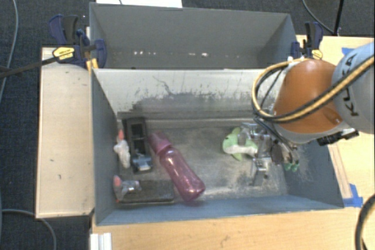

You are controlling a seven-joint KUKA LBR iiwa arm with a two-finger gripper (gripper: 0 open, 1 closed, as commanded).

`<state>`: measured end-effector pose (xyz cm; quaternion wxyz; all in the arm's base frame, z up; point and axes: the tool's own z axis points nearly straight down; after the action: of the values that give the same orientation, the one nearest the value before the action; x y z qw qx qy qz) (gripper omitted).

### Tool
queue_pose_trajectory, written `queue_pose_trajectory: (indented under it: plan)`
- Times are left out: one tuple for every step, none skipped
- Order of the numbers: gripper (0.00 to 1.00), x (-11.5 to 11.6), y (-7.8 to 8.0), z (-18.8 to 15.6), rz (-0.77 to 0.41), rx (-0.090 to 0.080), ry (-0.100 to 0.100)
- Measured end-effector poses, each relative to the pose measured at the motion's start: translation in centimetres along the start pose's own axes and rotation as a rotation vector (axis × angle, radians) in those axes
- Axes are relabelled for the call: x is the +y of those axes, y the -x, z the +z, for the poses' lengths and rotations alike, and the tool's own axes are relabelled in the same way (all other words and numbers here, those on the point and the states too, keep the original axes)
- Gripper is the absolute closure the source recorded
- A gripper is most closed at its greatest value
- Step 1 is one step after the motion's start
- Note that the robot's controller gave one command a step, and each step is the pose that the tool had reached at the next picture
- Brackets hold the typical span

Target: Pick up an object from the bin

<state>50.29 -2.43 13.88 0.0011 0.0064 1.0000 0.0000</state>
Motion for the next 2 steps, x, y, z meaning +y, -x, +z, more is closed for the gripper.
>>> queue_pose_trajectory:
  plan:
    - [0.0,-0.5,3.6,-1.2,0.057,0.005,0.001]
    - [0.0,-2.5,4.1,0.9,0.1,-0.015,0.001]
